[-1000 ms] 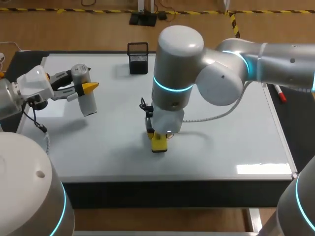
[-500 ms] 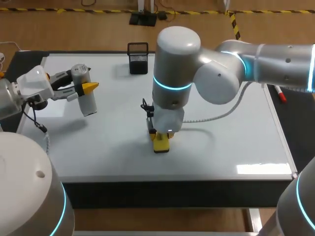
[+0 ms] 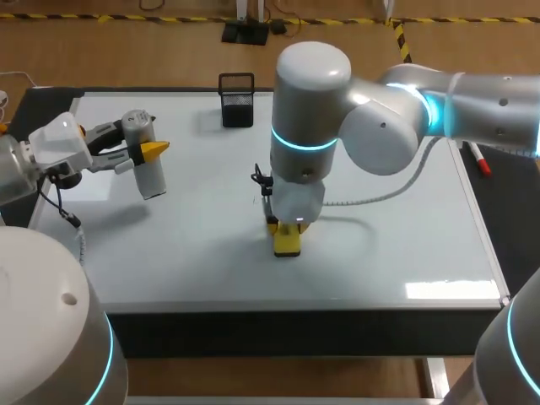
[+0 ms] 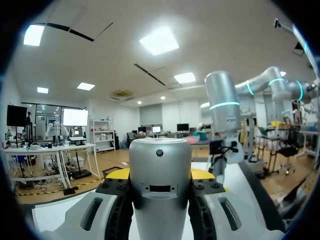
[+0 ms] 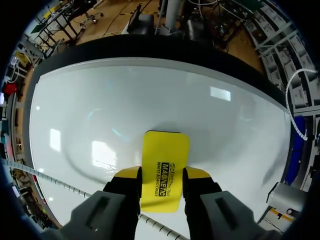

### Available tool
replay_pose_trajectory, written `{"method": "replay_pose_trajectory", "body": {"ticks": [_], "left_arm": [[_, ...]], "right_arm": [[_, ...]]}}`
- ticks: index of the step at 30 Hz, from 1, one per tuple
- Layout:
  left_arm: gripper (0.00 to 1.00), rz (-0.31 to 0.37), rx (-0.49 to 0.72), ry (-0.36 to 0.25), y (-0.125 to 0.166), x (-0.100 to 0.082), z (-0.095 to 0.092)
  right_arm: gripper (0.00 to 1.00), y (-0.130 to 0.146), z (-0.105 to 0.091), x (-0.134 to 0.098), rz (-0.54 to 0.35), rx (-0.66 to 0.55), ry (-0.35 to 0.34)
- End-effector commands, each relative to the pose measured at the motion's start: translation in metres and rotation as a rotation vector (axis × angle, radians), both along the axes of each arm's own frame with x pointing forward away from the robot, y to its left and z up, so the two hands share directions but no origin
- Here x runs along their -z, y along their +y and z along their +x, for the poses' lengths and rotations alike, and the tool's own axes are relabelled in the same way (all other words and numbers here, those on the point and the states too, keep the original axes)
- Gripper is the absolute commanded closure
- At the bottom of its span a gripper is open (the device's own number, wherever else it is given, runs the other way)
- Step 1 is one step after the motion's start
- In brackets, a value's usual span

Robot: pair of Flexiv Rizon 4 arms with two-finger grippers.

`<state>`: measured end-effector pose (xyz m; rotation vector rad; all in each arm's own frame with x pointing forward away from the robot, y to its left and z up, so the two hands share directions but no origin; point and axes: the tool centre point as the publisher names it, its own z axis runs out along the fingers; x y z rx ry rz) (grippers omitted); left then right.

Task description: Pick up the inspection probe, press it on each red-marked spot on the whiteboard one by one, put down the probe, pick up the eraser, and wipe off all the red marks.

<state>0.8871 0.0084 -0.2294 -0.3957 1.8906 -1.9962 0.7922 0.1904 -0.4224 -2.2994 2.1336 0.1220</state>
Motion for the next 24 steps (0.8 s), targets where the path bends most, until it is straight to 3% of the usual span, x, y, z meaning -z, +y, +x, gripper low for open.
{"method": "replay_pose_trajectory", "body": {"ticks": [1, 17, 24], "left_arm": [[1.00, 0.000, -0.001, -0.001, 0.000, -0.001, 0.000], [1.00, 0.000, -0.001, -0.001, 0.000, -0.001, 0.000], [1.00, 0.000, -0.001, -0.001, 0.000, -0.001, 0.000]], "right_arm": [[1.00, -0.016, 0.001, -0.001, -0.004, 0.008, -0.005], [1.00, -0.050, 0.008, 0.002, -0.031, 0.056, 0.011], [1.00, -0.050, 0.010, -0.004, -0.030, 0.053, 0.008]]}}
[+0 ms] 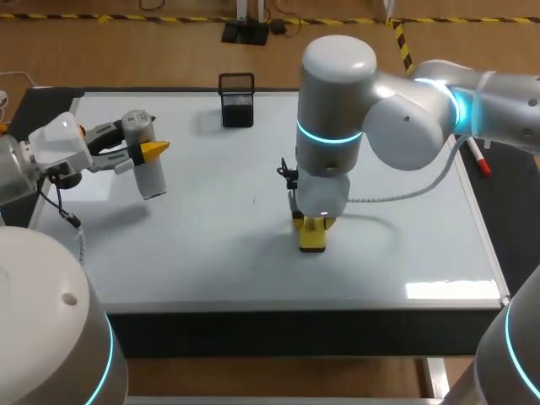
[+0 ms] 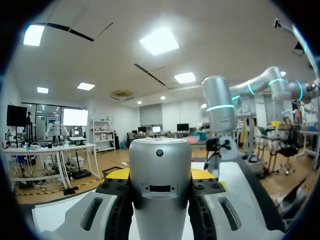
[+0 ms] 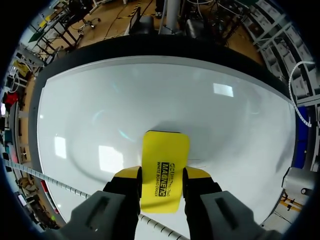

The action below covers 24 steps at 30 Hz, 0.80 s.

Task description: Pick up the inspection probe, press it on each red-marked spot on the whiteboard one by one, put down the probe, pick up the eraser, and wipe off all the red marks.

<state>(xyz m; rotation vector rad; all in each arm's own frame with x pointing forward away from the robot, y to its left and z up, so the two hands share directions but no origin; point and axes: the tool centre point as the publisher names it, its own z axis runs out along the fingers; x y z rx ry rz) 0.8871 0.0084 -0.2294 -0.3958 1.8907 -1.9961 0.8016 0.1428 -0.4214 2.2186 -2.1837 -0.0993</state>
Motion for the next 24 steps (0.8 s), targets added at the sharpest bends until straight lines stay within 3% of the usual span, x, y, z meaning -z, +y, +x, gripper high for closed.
{"method": "replay_pose_trajectory", "body": {"ticks": [1, 10, 24], "left_arm": [[1.00, 0.000, -0.001, -0.001, 0.000, -0.001, 0.000], [1.00, 0.000, -0.001, -0.001, 0.000, -0.001, 0.000], [1.00, 0.000, -0.001, -0.001, 0.000, -0.001, 0.000]], "right_arm": [[1.00, -0.001, 0.001, -0.006, 0.005, -0.010, -0.005], [1.00, -0.001, 0.013, -0.032, -0.007, -0.053, -0.028], [1.00, -0.026, 0.040, -0.066, -0.004, -0.019, -0.079]]}}
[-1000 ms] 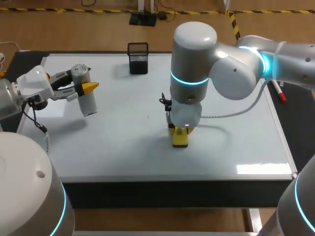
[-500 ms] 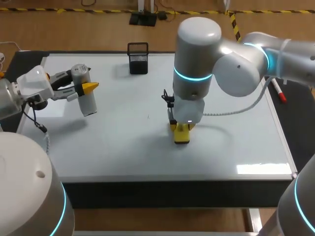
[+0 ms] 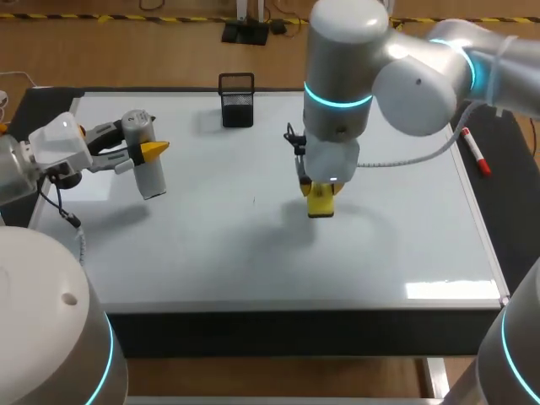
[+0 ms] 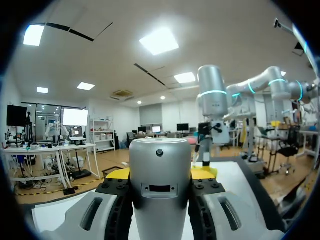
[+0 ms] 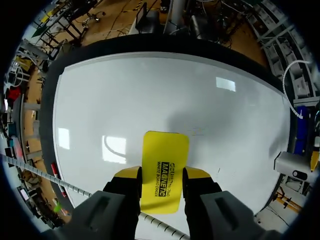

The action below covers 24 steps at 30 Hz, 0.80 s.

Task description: Pick up the inspection probe, press it on each red-marked spot on the whiteboard one by one, put down the probe, pick up the eraser, and wipe off all the red marks.

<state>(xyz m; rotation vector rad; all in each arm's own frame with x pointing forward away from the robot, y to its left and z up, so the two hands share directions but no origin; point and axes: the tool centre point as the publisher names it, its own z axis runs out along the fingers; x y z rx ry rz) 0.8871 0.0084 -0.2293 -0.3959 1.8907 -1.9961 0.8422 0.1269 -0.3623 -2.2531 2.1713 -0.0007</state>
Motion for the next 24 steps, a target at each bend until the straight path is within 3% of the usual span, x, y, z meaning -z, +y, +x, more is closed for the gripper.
{"method": "replay_pose_trajectory", "body": {"ticks": [1, 18, 24], "left_arm": [[1.00, 0.000, -0.001, -0.001, 0.000, -0.001, 0.000], [1.00, 0.000, -0.001, -0.001, 0.000, -0.001, 0.000], [1.00, 0.000, -0.001, -0.001, 0.000, -0.001, 0.000]], "right_arm": [[1.00, -0.011, 0.000, -0.008, 0.014, 0.003, -0.005], [1.00, -0.011, 0.000, -0.008, 0.014, 0.003, -0.005], [1.00, -0.011, 0.025, -0.009, 0.018, 0.009, 0.001]]}}
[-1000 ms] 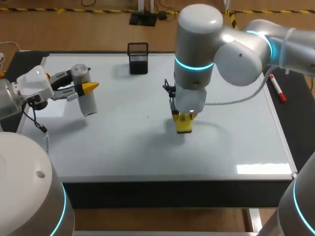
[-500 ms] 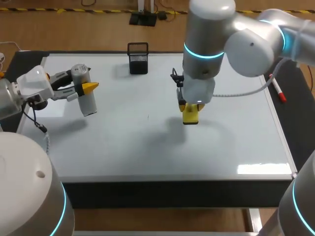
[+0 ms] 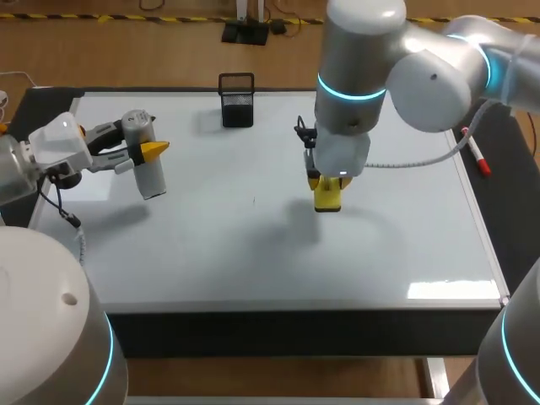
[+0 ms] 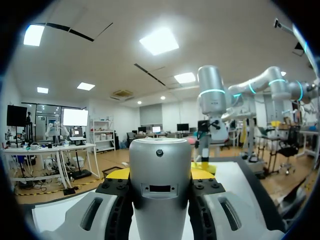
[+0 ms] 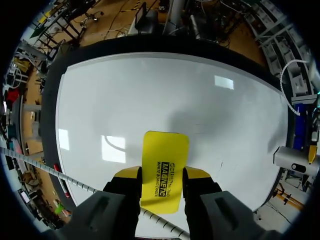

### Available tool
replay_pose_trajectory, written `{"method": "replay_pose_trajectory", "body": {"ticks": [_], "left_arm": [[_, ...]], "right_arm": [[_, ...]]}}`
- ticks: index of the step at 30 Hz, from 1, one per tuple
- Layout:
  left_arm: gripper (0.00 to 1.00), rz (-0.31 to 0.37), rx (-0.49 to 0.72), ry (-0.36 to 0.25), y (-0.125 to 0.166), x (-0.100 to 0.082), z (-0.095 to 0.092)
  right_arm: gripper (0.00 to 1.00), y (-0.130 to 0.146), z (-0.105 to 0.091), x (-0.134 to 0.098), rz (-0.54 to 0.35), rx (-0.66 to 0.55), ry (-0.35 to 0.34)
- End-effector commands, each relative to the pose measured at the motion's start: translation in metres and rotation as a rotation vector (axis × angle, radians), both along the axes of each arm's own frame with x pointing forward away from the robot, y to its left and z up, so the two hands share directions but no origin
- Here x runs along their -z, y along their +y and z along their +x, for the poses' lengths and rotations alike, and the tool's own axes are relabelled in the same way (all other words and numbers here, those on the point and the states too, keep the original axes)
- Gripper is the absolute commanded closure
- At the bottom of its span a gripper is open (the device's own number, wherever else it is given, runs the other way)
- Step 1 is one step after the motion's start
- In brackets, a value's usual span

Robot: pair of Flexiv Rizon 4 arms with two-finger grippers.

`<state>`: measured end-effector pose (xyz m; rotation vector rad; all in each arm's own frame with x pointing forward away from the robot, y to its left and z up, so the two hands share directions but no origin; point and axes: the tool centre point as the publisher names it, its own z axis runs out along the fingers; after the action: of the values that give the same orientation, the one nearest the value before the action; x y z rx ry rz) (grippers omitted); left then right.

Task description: Pick up the inspection probe, press it on each red-marked spot on the whiteboard one by one, put down the probe, pick up the eraser, and wipe off all the red marks.

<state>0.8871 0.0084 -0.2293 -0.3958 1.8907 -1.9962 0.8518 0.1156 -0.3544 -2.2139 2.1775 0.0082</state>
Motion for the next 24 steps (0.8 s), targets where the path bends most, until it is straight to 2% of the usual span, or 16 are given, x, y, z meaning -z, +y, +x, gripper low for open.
{"method": "replay_pose_trajectory", "body": {"ticks": [1, 15, 24], "left_arm": [[1.00, 0.000, -0.001, -0.001, 0.000, -0.001, 0.000], [1.00, 0.000, -0.001, -0.001, 0.000, -0.001, 0.000], [1.00, 0.000, -0.001, -0.001, 0.000, -0.001, 0.000]], "right_arm": [[1.00, 0.000, 0.021, -0.001, 0.009, -0.013, 0.022], [1.00, 0.023, 0.103, 0.000, -0.005, -0.072, 0.037], [1.00, 0.025, 0.139, 0.013, 0.012, -0.070, 0.065]]}}
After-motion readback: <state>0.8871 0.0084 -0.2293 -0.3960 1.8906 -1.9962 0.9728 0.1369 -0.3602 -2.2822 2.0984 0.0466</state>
